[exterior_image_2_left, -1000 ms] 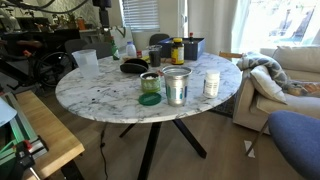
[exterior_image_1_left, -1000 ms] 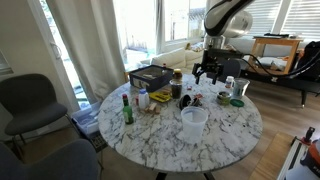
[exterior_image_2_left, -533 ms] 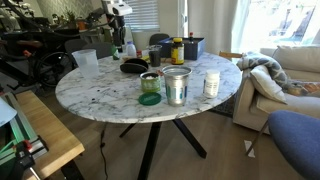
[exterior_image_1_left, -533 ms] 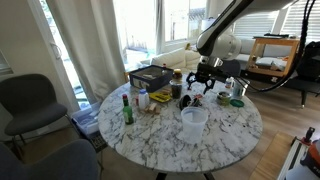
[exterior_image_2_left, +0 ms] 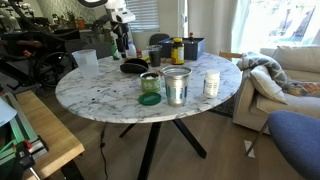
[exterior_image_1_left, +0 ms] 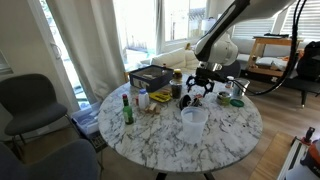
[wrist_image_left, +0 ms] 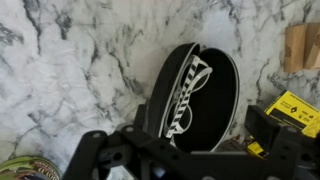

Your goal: Put the glasses case on the plastic cup

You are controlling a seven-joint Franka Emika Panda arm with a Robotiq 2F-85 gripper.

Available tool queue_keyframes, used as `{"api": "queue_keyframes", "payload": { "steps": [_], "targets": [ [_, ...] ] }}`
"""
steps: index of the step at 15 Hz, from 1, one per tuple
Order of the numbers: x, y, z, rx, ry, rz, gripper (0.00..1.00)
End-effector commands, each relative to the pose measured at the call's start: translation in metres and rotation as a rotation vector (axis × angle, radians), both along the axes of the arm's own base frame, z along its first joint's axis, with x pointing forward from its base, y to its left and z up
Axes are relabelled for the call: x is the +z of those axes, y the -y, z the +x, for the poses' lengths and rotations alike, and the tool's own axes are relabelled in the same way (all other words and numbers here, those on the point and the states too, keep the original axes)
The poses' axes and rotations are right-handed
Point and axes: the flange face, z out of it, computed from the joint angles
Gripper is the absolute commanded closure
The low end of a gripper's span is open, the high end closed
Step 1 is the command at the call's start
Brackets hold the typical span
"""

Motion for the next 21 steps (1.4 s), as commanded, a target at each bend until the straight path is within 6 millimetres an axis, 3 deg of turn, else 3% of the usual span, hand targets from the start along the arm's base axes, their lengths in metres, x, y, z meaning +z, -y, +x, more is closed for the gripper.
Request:
{"api": "queue_keyframes", "payload": {
  "steps": [1, 5, 6, 8, 14, 17, 21],
  "targets": [
    [-0.029, 0.007, 0.004, -0.03, -0.019, 0.034, 0.0],
    [-0.05, 0.011, 0.014, -0.055, 0.006, 0.112, 0.01],
    [-0.056, 0.013, 0.018, -0.062, 0.014, 0.122, 0.26],
    [-0.066, 0.016, 0.022, -0.068, 0.016, 0.138, 0.32],
    [-0.086, 0.023, 0.032, -0.071, 0.004, 0.137, 0.78],
    [-0.065, 0.02, 0.022, -0.021, 0.008, 0.14, 0.99],
    [-0.016, 0.027, -0.004, 0.119, 0.091, 0.049, 0.97]
  ]
}}
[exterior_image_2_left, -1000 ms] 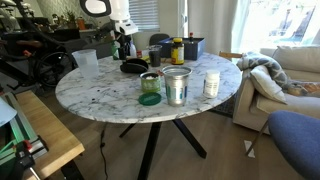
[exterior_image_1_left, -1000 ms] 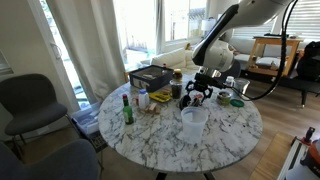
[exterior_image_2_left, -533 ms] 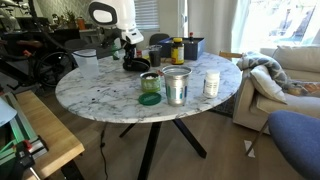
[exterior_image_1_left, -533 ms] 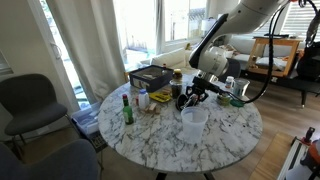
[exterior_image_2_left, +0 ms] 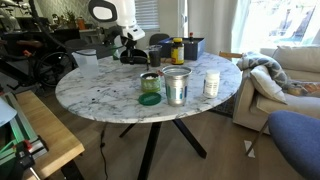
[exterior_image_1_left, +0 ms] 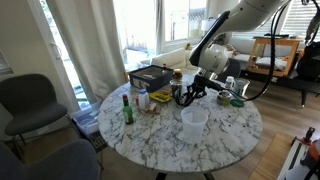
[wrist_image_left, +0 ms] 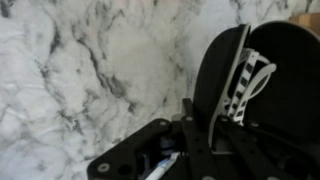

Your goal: Put the glasses case on the plastic cup

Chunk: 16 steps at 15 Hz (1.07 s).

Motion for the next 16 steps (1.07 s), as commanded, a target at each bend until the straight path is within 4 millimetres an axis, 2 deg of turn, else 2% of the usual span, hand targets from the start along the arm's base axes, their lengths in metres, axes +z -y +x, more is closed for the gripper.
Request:
{"api": "queue_keyframes", "payload": {
  "steps": [1, 4, 6, 7, 11, 12, 13, 16],
  "targets": [
    [0.048, 0.012, -0.034, 0.122, 0.061, -0.098, 0.97],
    [0.086, 0.036, -0.059, 0.188, 0.118, -0.247, 0.97],
    [0.11, 0.045, -0.082, 0.193, 0.188, -0.32, 0.97],
    [0.117, 0.044, -0.096, 0.179, 0.214, -0.331, 0.97],
    [0.12, 0.017, -0.159, 0.18, 0.178, -0.219, 0.97],
    [0.115, 0.03, -0.122, 0.168, 0.179, -0.258, 0.97],
    [0.116, 0.026, -0.131, 0.172, 0.179, -0.251, 0.89],
    [0.121, 0.028, -0.129, 0.167, 0.191, -0.254, 0.89]
  ]
}}
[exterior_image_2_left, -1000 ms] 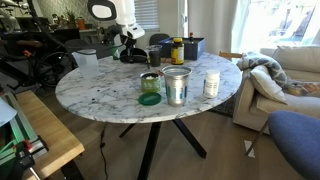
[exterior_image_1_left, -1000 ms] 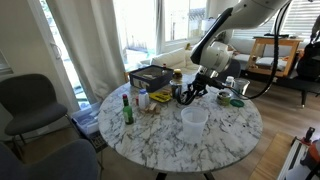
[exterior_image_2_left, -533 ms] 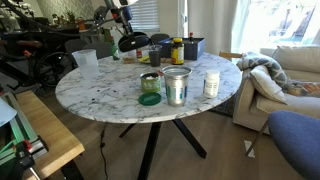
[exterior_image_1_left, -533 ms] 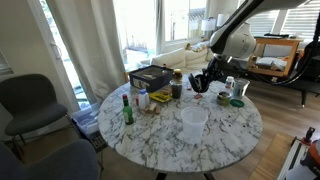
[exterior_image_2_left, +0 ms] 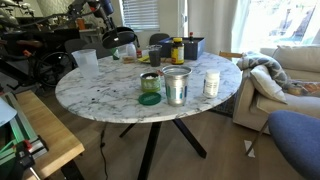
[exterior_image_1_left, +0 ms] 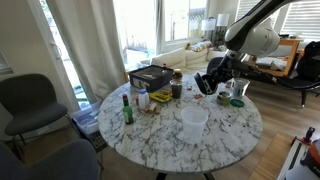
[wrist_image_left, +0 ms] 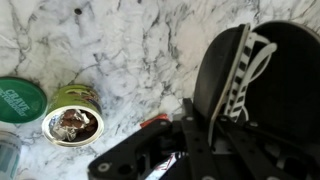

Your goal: Put the glasses case on the plastic cup

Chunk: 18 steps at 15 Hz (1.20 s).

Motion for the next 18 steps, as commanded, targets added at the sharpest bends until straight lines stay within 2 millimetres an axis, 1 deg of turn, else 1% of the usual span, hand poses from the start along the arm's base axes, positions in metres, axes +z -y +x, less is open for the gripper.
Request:
{"api": "queue_keyframes", "payload": {
  "steps": [1, 2, 3, 5, 6, 7, 10, 11, 12, 13, 14, 18],
  "targets": [
    [-0.004, -0.007, 0.001, 0.033, 0.014, -0.01, 0.97],
    [-0.006, -0.014, 0.0, 0.054, 0.036, -0.027, 0.97],
    [-0.004, -0.024, -0.006, 0.095, 0.057, -0.048, 0.97],
    [-0.003, -0.035, -0.02, 0.16, 0.097, -0.09, 0.97],
    [0.003, -0.03, 0.003, 0.194, 0.106, -0.104, 0.97],
    [0.004, -0.033, 0.001, 0.217, 0.128, -0.114, 0.97],
    [0.027, -0.04, 0.004, 0.221, 0.243, -0.121, 0.97],
    [0.032, -0.045, 0.005, 0.224, 0.274, -0.116, 0.97],
    [0.03, -0.055, -0.011, 0.24, 0.291, -0.104, 0.97],
    [0.026, -0.064, -0.012, 0.267, 0.293, -0.097, 0.97],
    [0.023, -0.07, 0.003, 0.312, 0.278, -0.079, 0.97],
    [0.004, -0.102, 0.002, 0.543, 0.243, -0.09, 0.97]
  ]
}}
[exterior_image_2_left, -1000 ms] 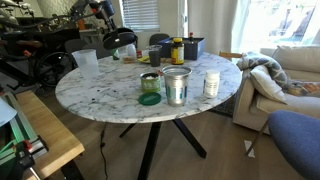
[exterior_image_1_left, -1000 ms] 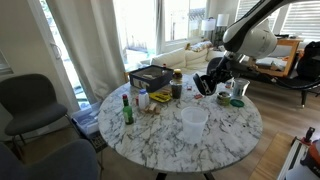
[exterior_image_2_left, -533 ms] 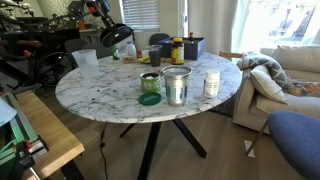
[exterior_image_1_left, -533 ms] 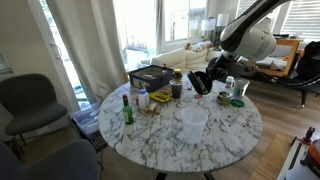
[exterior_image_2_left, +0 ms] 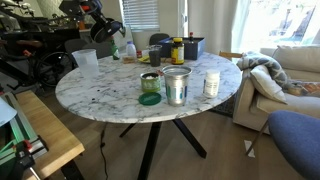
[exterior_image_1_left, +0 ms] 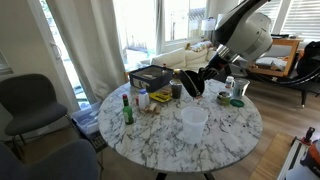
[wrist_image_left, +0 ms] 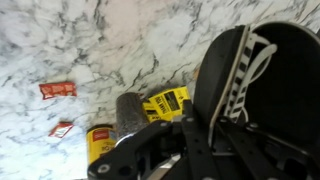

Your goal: Put the glasses case on the plastic cup

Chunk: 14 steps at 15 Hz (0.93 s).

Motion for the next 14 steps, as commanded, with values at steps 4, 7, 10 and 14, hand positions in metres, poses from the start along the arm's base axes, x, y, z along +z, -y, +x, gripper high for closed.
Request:
{"api": "queue_keyframes", "payload": {
  "steps": [4, 7, 10, 14],
  "targets": [
    [-0.023, -0.046, -0.004, 0.246, -0.014, -0.037, 0.97],
    [-0.027, -0.059, -0.006, 0.339, 0.002, -0.061, 0.97],
    [-0.031, -0.066, -0.007, 0.416, 0.023, -0.099, 0.97],
    [-0.043, -0.073, -0.01, 0.515, 0.023, -0.108, 0.97]
  ]
}}
